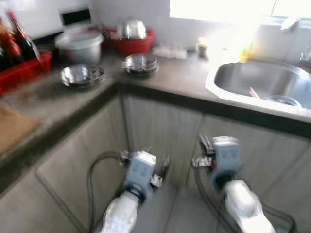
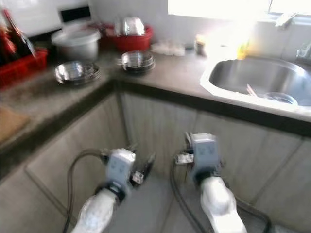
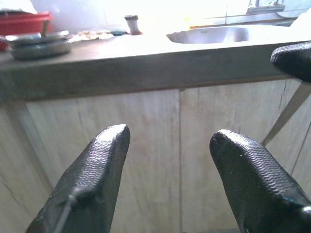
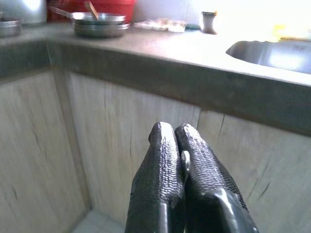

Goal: Kitchen organization

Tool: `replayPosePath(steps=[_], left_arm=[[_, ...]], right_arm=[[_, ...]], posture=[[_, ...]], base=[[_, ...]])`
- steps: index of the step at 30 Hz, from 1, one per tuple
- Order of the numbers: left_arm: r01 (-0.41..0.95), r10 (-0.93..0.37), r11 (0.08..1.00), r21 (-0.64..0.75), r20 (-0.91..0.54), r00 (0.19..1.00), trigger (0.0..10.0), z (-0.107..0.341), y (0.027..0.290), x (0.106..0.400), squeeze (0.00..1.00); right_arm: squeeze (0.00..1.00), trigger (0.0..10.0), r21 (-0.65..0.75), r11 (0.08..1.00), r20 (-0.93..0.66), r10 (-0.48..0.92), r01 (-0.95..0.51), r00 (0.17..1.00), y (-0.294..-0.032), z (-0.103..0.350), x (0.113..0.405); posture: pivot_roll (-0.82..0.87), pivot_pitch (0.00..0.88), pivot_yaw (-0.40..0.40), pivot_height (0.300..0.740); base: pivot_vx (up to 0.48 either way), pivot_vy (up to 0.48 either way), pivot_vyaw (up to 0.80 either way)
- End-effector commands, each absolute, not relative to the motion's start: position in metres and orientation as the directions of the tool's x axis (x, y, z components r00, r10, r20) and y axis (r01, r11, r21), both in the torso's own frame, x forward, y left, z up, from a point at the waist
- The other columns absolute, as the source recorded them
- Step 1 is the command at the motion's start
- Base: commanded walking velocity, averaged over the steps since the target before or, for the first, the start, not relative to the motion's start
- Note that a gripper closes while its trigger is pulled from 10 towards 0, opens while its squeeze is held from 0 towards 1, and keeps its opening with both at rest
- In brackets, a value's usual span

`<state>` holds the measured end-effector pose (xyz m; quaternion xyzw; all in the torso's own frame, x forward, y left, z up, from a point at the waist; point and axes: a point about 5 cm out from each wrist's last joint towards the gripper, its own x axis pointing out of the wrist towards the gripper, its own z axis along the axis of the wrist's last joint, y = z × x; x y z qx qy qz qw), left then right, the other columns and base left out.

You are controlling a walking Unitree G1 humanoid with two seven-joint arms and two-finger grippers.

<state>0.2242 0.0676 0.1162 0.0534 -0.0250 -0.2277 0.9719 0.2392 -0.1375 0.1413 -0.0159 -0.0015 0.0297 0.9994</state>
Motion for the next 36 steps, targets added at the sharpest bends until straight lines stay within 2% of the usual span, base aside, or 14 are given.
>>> replayPosePath(steps=[1, 5, 11, 20, 23, 32, 36], left_arm=[[0.418, -0.424, 0.899, 0.131, 0.019, 0.905, 10.0, 0.116, 0.074, 0.226, 0.0], [0.441, -0.448, 0.884, 0.154, 0.016, 0.894, 10.0, 0.115, 0.072, 0.224, 0.0], [0.45, -0.457, 0.879, 0.159, 0.009, 0.89, 10.0, 0.115, 0.071, 0.224, 0.0], [0.435, -0.441, 0.888, 0.15, 0.008, 0.897, 10.0, 0.115, 0.072, 0.224, 0.0], [0.422, -0.426, 0.897, 0.133, 0.002, 0.905, 10.0, 0.115, 0.073, 0.225, 0.0], [0.405, -0.414, 0.902, 0.151, 0.031, 0.91, 10.0, 0.12, 0.074, 0.228, 0.0], [0.38, -0.393, 0.911, 0.158, 0.057, 0.918, 10.0, 0.126, 0.076, 0.233, 0.0]], right_arm=[[0.0, 10.0, -0.022, 0.997, 0.019, 0.075, -0.075, 0.997, -0.131, 0.147, 0.24], [0.0, 10.0, -0.025, 0.997, 0.017, 0.08, -0.079, 0.997, -0.129, 0.147, 0.241], [0.0, 10.0, -0.025, 0.997, 0.022, 0.074, -0.073, 0.997, -0.131, 0.149, 0.244], [0.0, 10.0, -0.029, 0.996, 0.028, 0.081, -0.081, 0.996, -0.129, 0.15, 0.244], [0.0, 10.0, -0.034, 0.996, 0.036, 0.087, -0.085, 0.996, -0.128, 0.153, 0.246], [0.0, 10.0, -0.031, 0.995, 0.071, 0.097, -0.095, 0.993, -0.13, 0.163, 0.251], [0.0, 10.0, -0.038, 0.998, 0.176, 0.065, -0.06, 0.982, -0.14, 0.188, 0.259]], posture=[[0.17, 0.0, -0.021, 0.74], [0.18, 0.0, -0.021, 0.74], [0.17, 0.0, -0.019, 0.74], [0.17, 0.0, -0.02, 0.74], [0.18, 0.0, -0.021, 0.74], [0.17, 0.0, -0.024, 0.74], [0.17, 0.0, -0.023, 0.74]], base=[[0.0, 0.0, -0.77], [0.0, 0.0, -0.77], [0.043, -0.361, -0.77], [0.263, -0.399, -0.77], [0.226, 0.0, -0.74], [0.0, 0.0, 0.0], [0.0, 0.0, 0.0]])
